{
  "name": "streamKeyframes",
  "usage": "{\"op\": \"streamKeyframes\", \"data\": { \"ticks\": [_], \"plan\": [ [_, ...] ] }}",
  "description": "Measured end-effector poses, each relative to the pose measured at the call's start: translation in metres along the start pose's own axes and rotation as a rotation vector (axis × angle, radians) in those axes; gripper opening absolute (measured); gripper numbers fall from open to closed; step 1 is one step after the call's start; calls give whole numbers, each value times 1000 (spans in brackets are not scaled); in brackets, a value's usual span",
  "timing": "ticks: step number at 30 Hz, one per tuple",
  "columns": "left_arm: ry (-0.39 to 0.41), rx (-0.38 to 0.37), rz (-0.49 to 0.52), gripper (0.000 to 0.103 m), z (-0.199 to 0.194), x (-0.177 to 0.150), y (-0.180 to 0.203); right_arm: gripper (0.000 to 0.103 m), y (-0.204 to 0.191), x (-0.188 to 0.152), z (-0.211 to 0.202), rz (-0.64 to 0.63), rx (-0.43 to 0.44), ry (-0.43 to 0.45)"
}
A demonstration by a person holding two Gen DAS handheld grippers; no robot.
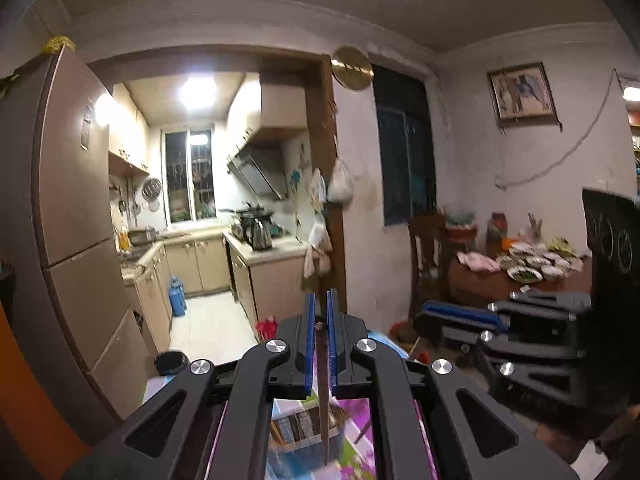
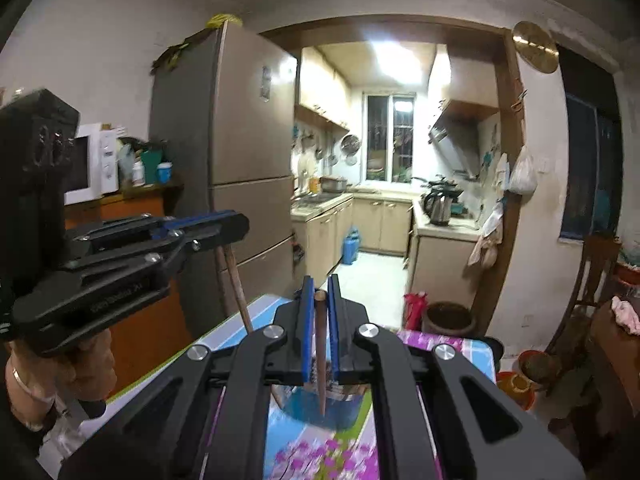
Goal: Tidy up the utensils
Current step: 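Lower the chopsticks into the holder and open both grippers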
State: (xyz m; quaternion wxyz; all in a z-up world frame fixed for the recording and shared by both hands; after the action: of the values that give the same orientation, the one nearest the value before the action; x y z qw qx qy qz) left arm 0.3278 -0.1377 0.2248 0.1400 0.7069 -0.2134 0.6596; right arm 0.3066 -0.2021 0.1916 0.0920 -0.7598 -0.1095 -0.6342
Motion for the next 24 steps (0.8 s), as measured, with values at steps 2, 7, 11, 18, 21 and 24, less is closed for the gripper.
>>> {"op": "streamKeyframes", "data": {
  "ticks": [2,7,11,18,21,24],
  "plan": [
    [14,14,-2,7,14,8,-6,5,7,1,14,17,-9,9],
    [30,36,-10,7,55,6,-19,5,19,-8,56,35,-28,0],
    [6,52,-14,7,89,-18,-29,5,26,-25,86,29,-42,-3],
    [-79,68,-46,7,131,-78,-47,5,37,-55,120,69,-43,-23],
    [-115,64,-42,7,140,-100,-48,5,40,-68,131,96,-36,-43],
    [-143,67,-46,7,144,-116,-51,5,41,-82,141,109,-38,-68]
  ]
}}
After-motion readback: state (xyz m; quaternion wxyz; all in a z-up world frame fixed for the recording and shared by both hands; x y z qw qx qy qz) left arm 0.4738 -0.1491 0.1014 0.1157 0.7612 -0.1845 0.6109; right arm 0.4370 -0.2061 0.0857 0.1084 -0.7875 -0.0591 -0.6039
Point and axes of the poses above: each gripper's, at about its wrist camera, not at the fingertips, and z roughly the way its jaws point, y to its right, x to its top, the point moved 9 cm from there along z, roughly the way its jaws point, and after that the axes turned 4 degrees about y, right-handed, at the moved point
